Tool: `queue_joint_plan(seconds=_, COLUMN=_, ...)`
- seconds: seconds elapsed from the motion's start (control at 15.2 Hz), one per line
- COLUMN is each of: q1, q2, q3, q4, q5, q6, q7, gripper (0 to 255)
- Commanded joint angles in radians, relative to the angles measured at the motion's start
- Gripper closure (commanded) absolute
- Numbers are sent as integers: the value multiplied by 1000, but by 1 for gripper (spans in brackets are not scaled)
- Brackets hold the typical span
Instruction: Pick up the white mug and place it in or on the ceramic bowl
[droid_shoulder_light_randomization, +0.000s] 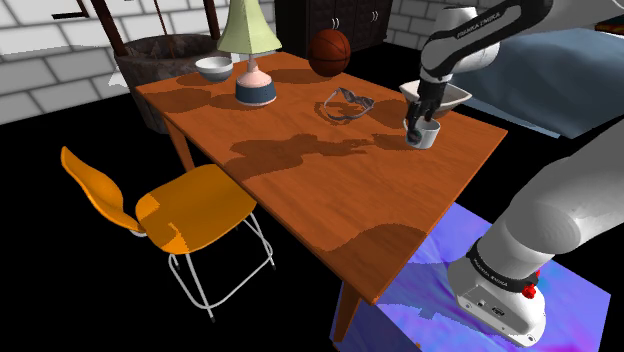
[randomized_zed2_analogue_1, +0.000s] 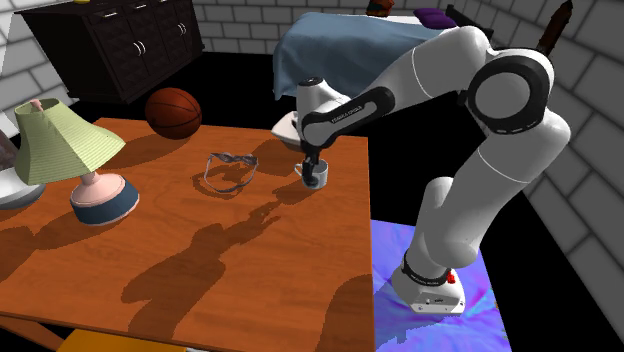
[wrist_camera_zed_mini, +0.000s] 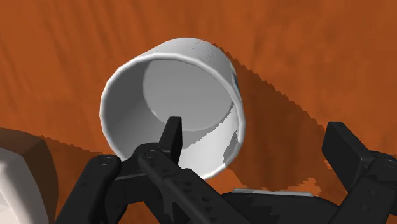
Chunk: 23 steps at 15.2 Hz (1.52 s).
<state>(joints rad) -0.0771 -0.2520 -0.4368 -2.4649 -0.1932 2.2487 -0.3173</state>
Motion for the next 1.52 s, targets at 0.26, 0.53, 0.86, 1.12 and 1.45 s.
queue_joint_plan(seconds=0.26, q1=4, q2=77, q3=-23, q4=-20, q5=25, q6=101, q7=-29, gripper=0)
queue_joint_plan(seconds=0.53, q1=6, q2=105, q3=-29, q4=-33, q5=35, q6=141, q7=-38, gripper=0)
queue_joint_plan(seconds=0.86, q1=6, q2=106, q3=-29, q4=-33, q5=35, q6=141, q7=-38, gripper=0)
queue_joint_plan(seconds=1.12, q1=6, q2=106, q3=-29, q4=-33, q5=35, q6=141, q7=-38, gripper=255)
queue_joint_plan(seconds=1.45, q1=6, q2=106, q3=-29, q4=-32, q5=35, q6=141, q7=-38, gripper=255)
